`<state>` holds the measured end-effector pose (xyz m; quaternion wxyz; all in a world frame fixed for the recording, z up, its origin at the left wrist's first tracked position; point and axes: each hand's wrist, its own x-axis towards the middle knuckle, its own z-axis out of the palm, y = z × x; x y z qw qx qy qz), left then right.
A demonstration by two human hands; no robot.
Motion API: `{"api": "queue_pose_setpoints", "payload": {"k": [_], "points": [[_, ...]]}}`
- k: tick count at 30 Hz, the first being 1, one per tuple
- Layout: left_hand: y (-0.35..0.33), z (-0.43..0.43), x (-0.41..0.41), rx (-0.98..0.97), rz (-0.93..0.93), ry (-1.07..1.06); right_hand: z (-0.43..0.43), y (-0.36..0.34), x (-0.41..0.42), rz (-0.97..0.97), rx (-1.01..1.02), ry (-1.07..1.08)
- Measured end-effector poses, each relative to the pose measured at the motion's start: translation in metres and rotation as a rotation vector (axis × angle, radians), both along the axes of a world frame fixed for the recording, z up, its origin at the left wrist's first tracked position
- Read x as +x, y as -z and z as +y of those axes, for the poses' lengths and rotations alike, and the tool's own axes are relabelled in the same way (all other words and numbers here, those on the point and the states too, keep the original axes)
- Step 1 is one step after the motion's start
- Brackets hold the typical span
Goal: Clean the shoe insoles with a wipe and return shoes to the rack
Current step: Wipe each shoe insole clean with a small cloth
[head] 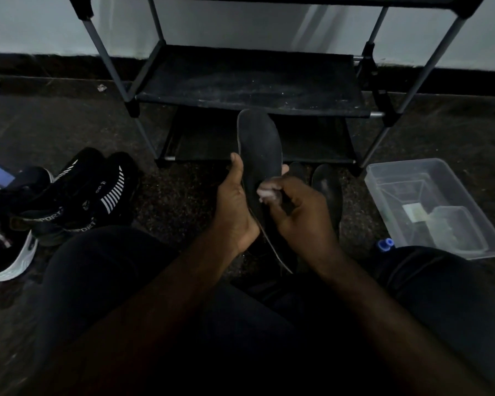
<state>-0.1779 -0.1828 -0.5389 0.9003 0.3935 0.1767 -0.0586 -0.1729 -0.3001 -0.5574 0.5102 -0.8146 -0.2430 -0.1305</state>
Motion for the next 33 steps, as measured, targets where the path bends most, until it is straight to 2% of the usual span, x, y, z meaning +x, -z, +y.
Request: {"api": "queue_pose_setpoints", "payload": {"k": [3,5,8,11,14,16,22,24,26,29,33], "points": [[0.0,-0.001,0.0,-0.031,-0.048,0.014,-0.005,0.004,0.013,-0.031,-0.024,0.166],[0.001,-0.001,0.0,-0.045,-0.043,0.03,-0.006,0.004,0.01,-0.028,-0.031,0.197],[0.001,0.001,0.001,0.0,-0.019,0.053,0.0,0.003,-0.002,0.02,-0.012,0.07],[0.001,0.004,0.002,0.027,-0.005,0.059,0.002,0.001,-0.006,-0.046,-0.098,-0.036],[0.001,0.003,0.0,-0.001,-0.014,0.066,-0.004,0.001,0.007,-0.081,-0.197,0.107],[0.002,0.001,0.0,-0.006,-0.008,0.079,-0.008,0.0,0.013,-0.064,-0.18,0.207],[0.007,0.002,0.002,0.03,0.0,0.057,0.003,-0.003,-0.01,-0.051,-0.169,-0.06],[0.005,0.0,0.001,0.003,-0.025,0.069,0.001,-0.002,-0.003,-0.068,-0.157,0.014],[0.002,-0.002,0.0,-0.031,-0.043,0.067,-0.005,-0.001,0.008,-0.078,-0.176,0.176],[0.005,-0.003,-0.001,-0.049,-0.069,0.068,-0.014,0.0,0.017,-0.009,-0.113,0.305],[0.009,-0.002,0.0,0.015,-0.019,0.057,-0.001,0.002,-0.001,0.015,-0.073,0.044]]}}
